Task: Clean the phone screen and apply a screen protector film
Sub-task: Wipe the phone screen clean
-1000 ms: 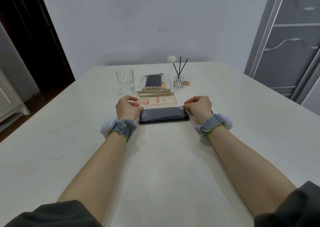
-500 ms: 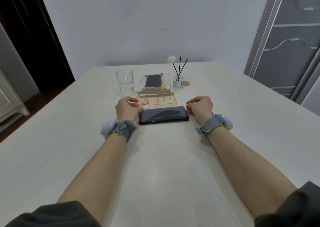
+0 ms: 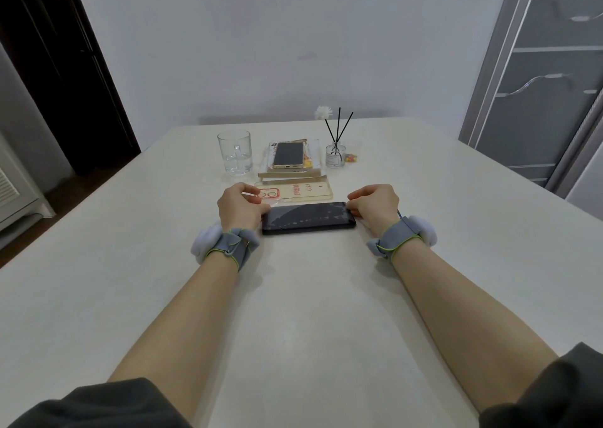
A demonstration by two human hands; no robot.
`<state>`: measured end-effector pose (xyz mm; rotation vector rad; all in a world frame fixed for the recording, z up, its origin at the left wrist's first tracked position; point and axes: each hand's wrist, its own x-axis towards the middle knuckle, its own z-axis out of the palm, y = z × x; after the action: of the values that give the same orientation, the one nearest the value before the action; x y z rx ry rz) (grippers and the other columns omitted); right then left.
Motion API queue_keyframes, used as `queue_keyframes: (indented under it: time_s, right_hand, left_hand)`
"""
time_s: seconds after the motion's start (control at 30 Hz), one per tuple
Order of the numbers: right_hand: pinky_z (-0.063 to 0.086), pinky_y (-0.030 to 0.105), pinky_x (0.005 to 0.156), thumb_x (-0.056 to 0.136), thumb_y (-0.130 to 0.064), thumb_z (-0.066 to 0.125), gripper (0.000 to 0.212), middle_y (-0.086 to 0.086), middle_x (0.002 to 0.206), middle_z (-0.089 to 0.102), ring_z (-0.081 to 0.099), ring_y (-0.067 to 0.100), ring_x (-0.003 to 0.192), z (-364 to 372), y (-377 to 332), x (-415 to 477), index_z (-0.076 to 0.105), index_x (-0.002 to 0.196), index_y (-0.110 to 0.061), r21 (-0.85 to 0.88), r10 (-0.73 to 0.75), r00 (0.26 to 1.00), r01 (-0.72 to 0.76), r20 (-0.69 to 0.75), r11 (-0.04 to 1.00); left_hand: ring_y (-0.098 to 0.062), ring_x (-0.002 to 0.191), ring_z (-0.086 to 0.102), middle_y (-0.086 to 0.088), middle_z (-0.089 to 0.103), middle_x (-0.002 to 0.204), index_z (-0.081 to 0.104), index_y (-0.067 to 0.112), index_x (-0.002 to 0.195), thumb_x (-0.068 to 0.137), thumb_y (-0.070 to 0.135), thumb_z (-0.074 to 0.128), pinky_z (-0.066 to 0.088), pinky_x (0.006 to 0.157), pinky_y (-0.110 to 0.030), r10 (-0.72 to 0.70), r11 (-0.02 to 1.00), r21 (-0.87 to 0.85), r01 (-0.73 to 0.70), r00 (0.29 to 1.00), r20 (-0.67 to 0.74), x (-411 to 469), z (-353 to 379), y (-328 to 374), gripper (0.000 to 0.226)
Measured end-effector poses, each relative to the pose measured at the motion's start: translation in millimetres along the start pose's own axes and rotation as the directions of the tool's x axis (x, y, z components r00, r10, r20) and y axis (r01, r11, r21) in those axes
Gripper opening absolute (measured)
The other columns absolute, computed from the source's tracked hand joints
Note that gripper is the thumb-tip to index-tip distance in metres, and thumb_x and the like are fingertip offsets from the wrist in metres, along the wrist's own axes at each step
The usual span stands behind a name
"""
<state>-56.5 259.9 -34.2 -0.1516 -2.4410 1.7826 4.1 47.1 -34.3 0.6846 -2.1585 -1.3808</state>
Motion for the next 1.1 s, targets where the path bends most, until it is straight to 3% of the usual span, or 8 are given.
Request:
queue_keyframes:
  time_s: [0.13, 0.33, 0.73, 1.1]
  right_hand:
    - [0.059, 0.031, 0.071, 0.071, 0.009, 0.07, 0.012, 0.016, 0.071, 0.066, 0.061, 0.022, 0.057, -1.2, 0.6, -1.4, 0.073, 0.08, 0.0, 0.015, 0.01, 1.0, -0.01, 0.002, 1.0]
    - [0.053, 0.014, 0.049, 0.074, 0.008, 0.07, 0.012, 0.012, 0.07, 0.065, 0.058, 0.013, 0.05, -3.6, -0.9, -3.2, 0.072, 0.08, -0.002, 0.042, 0.032, 0.999, -0.032, 0.011, 0.999]
    - [0.058, 0.029, 0.072, 0.074, 0.006, 0.07, 0.012, 0.016, 0.074, 0.066, 0.059, 0.019, 0.055, -0.8, 1.3, -2.0, 0.074, 0.083, 0.0, 0.036, 0.029, 1.0, -0.029, -0.006, 0.999]
    - [0.057, 0.029, 0.068, 0.072, 0.002, 0.072, 0.011, 0.014, 0.07, 0.066, 0.057, 0.017, 0.051, 0.6, 1.4, -3.3, 0.073, 0.075, -0.009, 0.002, 0.013, 1.0, -0.013, -0.023, 1.0]
  left_hand:
    - [-0.026, 0.086, 0.07, -0.005, 0.07, 0.079, 0.068, 0.015, 0.085, 0.063, 0.0, 0.075, 0.057, 0.082, -0.04, 0.008, 1.0, 0.008, -0.008, 1.0, -0.001, -2.3, -0.1, 0.9, 0.029]
    - [-0.023, 0.081, 0.067, -0.005, 0.068, 0.079, 0.068, 0.013, 0.089, 0.064, -0.001, 0.075, 0.057, 0.084, -0.038, 0.016, 0.999, 0.033, -0.016, 1.0, -0.005, -6.7, -1.6, 4.7, 0.029]
    - [-0.016, 0.078, 0.06, -0.002, 0.065, 0.082, 0.068, 0.01, 0.096, 0.064, 0.0, 0.076, 0.047, 0.072, -0.024, 0.041, 0.997, 0.07, -0.04, 0.999, -0.012, -13.3, -3.7, 8.8, 0.034]
    - [-0.019, 0.081, 0.06, -0.009, 0.07, 0.095, 0.065, 0.009, 0.103, 0.067, 0.003, 0.08, 0.047, 0.074, -0.025, 0.064, 0.994, 0.089, -0.062, 0.998, -0.012, -16.0, -4.9, 11.7, 0.039]
